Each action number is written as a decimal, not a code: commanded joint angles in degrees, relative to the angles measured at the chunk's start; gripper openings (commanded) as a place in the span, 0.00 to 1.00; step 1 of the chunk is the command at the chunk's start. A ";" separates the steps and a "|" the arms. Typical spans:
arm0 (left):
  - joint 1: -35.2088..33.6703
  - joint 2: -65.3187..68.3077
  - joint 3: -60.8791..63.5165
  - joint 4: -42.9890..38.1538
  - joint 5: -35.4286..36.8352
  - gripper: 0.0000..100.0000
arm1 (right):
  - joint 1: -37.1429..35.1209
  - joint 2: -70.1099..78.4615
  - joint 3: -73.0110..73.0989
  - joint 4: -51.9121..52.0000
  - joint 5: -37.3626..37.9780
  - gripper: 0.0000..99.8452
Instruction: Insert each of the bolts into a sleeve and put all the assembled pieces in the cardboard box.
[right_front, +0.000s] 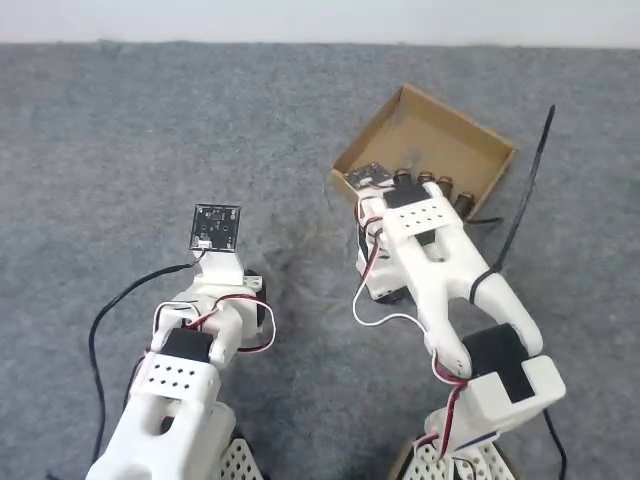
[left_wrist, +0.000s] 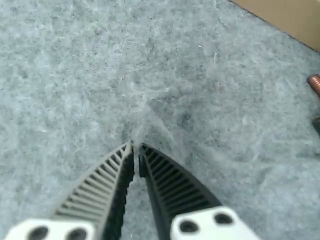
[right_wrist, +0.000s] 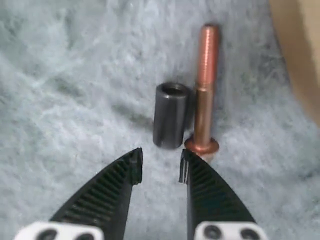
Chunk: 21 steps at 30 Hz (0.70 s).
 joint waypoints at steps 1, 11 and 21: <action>-0.26 -0.62 -0.84 -1.05 -0.62 0.01 | -0.57 -4.00 1.14 -3.91 0.97 0.10; -0.26 -0.62 -0.84 -0.97 -0.62 0.01 | -0.48 2.33 5.45 -14.29 1.49 0.09; -0.26 -0.62 -0.75 -0.97 -0.62 0.01 | 4.00 1.45 0.62 -7.69 1.32 0.01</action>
